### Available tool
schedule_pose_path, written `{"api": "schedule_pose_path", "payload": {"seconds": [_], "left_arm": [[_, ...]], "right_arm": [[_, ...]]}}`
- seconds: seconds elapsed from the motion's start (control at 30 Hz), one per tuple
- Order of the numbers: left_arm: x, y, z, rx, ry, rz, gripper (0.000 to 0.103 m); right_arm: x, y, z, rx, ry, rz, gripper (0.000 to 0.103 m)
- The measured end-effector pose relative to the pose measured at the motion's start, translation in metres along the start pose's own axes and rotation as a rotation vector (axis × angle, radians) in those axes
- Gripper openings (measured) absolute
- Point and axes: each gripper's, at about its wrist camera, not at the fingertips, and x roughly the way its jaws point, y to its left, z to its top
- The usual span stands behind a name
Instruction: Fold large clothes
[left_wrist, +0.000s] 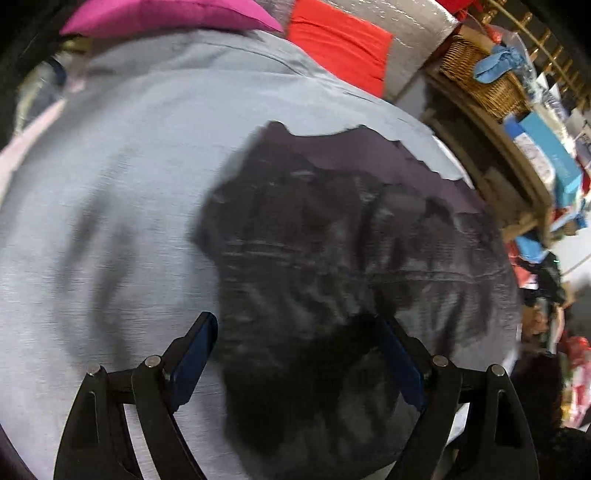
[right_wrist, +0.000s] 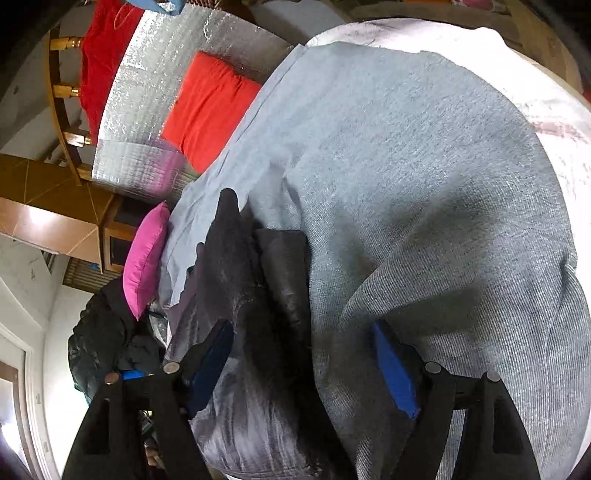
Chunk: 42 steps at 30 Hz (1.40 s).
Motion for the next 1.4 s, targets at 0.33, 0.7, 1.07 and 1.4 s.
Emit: {"api": "schedule_pose_path", "payload": {"seconds": [0.33, 0.7, 1.07, 1.4], "left_arm": [[0.028, -0.025, 0.010, 0.020, 0.047, 0.014, 0.094], [0.044, -0.043, 0.020, -0.043, 0.044, 0.082, 0.095], [0.056, -0.081, 0.023, -0.010, -0.034, 0.175, 0.088], [0.059, -0.076, 0.031, -0.045, -0.026, 0.171, 0.087]], "right_arm": [[0.013, 0.002, 0.001, -0.026, 0.036, 0.036, 0.096], [0.045, 0.037, -0.004, -0.148, 0.068, 0.064, 0.099], [0.065, 0.093, -0.039, -0.388, 0.045, -0.103, 0.094], [0.080, 0.096, -0.039, -0.387, 0.039, -0.179, 0.094]]}}
